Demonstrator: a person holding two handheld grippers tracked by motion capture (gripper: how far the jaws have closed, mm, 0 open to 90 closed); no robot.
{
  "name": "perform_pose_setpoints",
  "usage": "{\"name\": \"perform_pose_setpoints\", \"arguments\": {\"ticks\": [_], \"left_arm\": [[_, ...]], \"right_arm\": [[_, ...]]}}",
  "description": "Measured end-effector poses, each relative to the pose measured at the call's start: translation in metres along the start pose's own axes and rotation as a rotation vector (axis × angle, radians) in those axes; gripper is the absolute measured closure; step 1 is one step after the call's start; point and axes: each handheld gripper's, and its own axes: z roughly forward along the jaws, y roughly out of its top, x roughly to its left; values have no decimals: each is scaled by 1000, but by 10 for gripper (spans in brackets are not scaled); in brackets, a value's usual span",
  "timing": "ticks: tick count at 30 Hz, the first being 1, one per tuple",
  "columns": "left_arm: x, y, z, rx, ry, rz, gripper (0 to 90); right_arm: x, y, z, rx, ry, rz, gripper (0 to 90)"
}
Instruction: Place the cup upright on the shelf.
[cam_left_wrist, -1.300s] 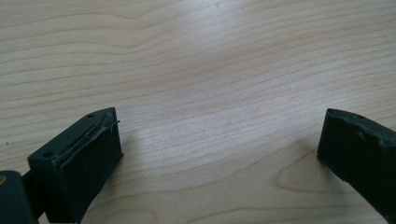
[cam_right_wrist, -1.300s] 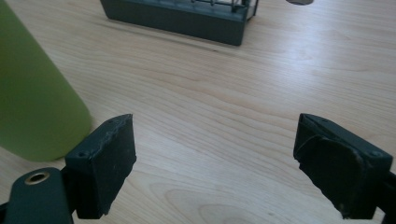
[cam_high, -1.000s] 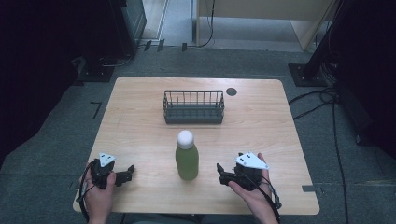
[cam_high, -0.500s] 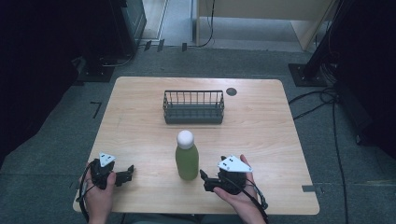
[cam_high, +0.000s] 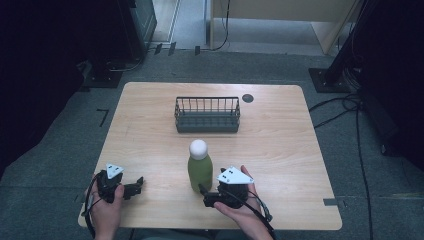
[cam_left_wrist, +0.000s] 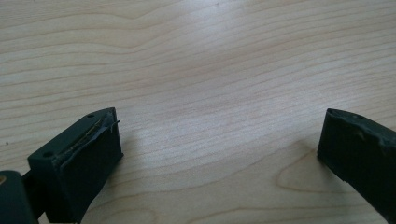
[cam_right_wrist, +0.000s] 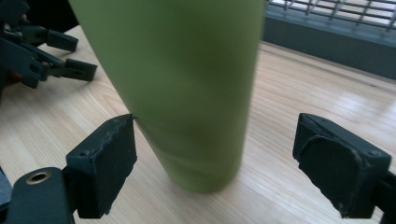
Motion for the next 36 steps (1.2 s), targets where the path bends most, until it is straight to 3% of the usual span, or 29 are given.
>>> {"name": "perform_pose_setpoints", "arguments": {"ticks": [10,36], "left_arm": [[0,0,0,0,0,0,1],[0,0,0,0,0,0,1]], "right_arm": [[10,7,15,-23,7,7,158],[15,21,34,-102,2,34,167]]}}
